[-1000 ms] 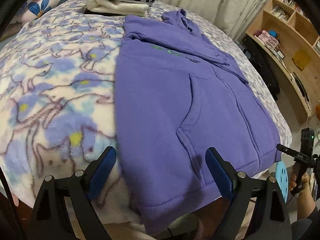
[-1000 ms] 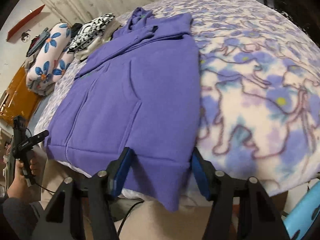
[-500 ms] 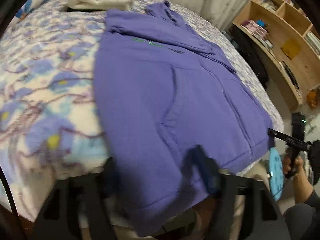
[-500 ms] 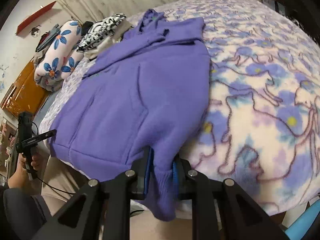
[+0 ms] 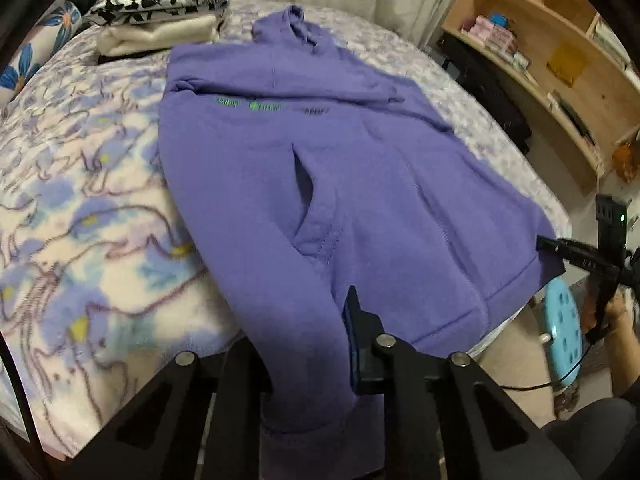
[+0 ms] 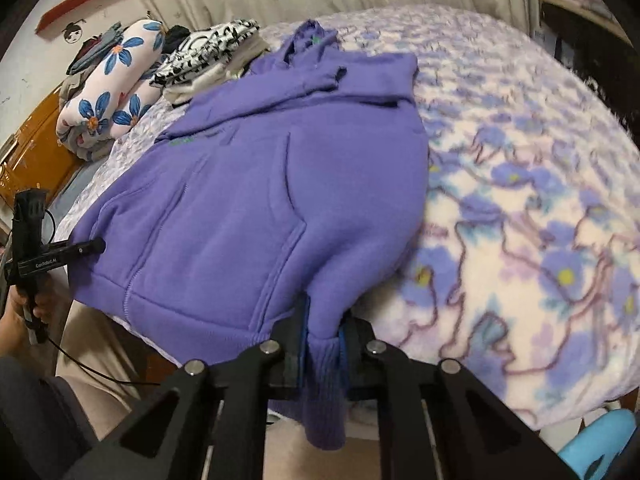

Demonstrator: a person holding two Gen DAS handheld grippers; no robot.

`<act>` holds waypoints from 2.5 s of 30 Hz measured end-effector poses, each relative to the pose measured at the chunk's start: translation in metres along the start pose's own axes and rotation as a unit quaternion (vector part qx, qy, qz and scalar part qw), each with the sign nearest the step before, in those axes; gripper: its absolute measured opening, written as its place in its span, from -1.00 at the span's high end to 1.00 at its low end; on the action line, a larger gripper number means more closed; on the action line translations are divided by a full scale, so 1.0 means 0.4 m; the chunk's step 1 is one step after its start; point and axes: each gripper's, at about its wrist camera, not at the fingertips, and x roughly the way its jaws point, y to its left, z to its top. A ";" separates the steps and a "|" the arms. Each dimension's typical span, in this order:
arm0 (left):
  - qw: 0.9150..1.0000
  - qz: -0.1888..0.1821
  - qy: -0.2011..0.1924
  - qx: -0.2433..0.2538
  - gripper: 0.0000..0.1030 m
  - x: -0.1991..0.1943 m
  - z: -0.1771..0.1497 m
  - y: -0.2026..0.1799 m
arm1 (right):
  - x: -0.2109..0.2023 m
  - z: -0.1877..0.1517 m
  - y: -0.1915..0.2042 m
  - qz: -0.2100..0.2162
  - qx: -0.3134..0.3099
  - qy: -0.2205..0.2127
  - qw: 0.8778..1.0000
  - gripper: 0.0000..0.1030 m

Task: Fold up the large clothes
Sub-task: 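Lift the hem with both tools and fold it up toward the hood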

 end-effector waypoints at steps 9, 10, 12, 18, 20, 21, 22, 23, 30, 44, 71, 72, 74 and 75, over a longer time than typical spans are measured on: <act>1.000 -0.015 -0.023 -0.013 0.72 -0.124 0.009 0.002 | -0.106 -0.026 0.078 0.021 -0.036 -0.003 0.999 0.80; 1.000 -0.012 -0.021 -0.015 0.72 -0.132 0.004 0.002 | -0.111 -0.030 0.085 0.027 -0.038 -0.001 0.999 0.80; 1.000 -0.013 -0.015 -0.022 0.72 -0.150 -0.011 0.010 | -0.122 -0.044 0.103 0.038 -0.043 0.004 0.998 0.80; 0.997 -0.037 -0.030 -0.062 0.72 -0.191 0.003 0.044 | -0.141 -0.018 0.069 0.087 0.021 -0.029 0.996 0.80; 0.997 -0.038 -0.043 -0.055 0.72 -0.204 0.030 0.035 | -0.138 0.013 0.049 0.102 0.051 -0.046 0.992 0.80; 0.997 -0.039 -0.049 -0.054 0.72 -0.209 0.047 0.034 | -0.134 0.029 0.043 0.108 0.064 -0.052 0.991 0.80; 0.996 -0.041 -0.056 -0.055 0.72 -0.214 0.069 0.034 | -0.128 0.055 0.030 0.117 0.081 -0.060 0.988 0.80; 0.995 -0.042 -0.065 -0.057 0.71 -0.220 0.105 0.040 | -0.125 0.075 0.025 0.121 0.089 -0.066 0.986 0.80; 0.992 -0.037 -0.100 -0.068 0.66 -0.164 0.364 0.075 | -0.065 0.333 -0.031 0.129 0.138 -0.114 0.975 0.80; 0.969 -0.065 0.037 -0.234 -0.09 0.234 0.713 0.292 | 0.234 0.659 -0.239 0.115 0.264 -0.070 0.955 -0.66; 0.987 0.160 0.013 0.020 -0.74 0.387 0.754 0.321 | 0.547 0.755 -0.180 -0.045 0.093 0.010 0.995 -0.36; 0.987 0.160 0.015 0.026 -0.65 0.393 0.757 0.316 | 0.559 0.757 -0.180 -0.052 0.087 0.016 0.995 -0.35; 0.987 0.153 0.027 0.035 -0.34 0.411 0.764 0.308 | 0.586 0.757 -0.176 -0.056 0.076 0.031 0.995 0.02; 0.987 0.155 0.031 0.038 -0.29 0.420 0.766 0.304 | 0.596 0.755 -0.174 -0.064 0.073 0.037 0.995 0.13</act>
